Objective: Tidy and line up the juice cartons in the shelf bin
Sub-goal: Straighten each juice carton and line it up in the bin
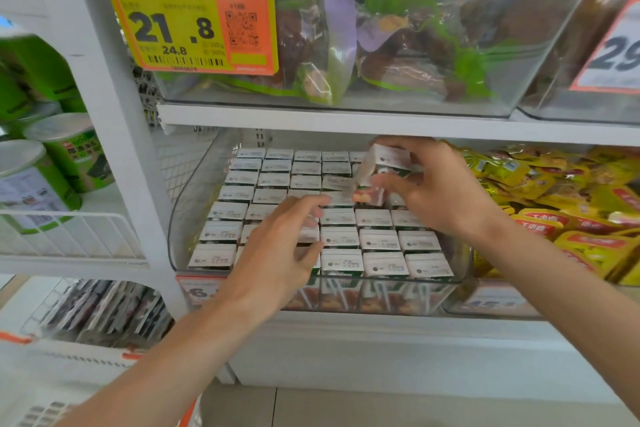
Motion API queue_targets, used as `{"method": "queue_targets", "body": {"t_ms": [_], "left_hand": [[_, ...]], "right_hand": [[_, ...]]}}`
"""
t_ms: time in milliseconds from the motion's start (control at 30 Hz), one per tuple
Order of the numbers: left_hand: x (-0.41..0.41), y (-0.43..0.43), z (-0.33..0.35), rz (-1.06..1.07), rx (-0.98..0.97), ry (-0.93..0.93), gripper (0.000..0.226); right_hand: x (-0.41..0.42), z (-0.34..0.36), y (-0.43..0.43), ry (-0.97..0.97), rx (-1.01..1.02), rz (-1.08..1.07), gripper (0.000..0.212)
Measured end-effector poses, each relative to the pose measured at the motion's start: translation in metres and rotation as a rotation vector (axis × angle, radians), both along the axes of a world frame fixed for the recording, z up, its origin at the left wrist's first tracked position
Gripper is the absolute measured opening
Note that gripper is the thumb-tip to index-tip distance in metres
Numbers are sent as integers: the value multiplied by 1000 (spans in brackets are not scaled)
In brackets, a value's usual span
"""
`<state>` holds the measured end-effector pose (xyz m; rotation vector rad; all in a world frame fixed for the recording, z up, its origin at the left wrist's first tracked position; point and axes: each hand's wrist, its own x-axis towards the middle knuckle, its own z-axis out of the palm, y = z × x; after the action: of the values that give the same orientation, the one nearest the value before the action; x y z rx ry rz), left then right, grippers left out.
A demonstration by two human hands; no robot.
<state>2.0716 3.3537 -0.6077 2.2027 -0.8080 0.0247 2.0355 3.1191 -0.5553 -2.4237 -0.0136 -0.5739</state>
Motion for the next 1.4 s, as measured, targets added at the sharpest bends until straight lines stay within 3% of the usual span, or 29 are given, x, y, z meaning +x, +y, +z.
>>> {"method": "queue_targets", "body": {"t_ms": [167,400,667,767,900,1100,1200,1400], "left_hand": [[1,2,-1,-35,58,-66,41],[5,8,-3,-34,114,-91,23],[6,9,-4,-47,118,-74,21],[7,10,-5,-51,118,-74,22],[7,11,-5,-57,109,-61,22],[7,14,-4,-60,91,-49,22],[7,16,-2,-41,68,-46,21],[9,19,-3,-28,85,-59,20]], "right_hand": [[13,-3,-4,112,-139,-58,45],[16,4,-14,226,-195,-26,44],[27,-14,-1,321,-445,-16,53],[28,-17,-2,294,-430,-19,44],[28,-25,-5,321,-452,-17,14],[33,-19,-1,298,-410,-2,14],[41,-17,13,259,-336,50,25],[60,-12,18,404,-442,152,27]]}}
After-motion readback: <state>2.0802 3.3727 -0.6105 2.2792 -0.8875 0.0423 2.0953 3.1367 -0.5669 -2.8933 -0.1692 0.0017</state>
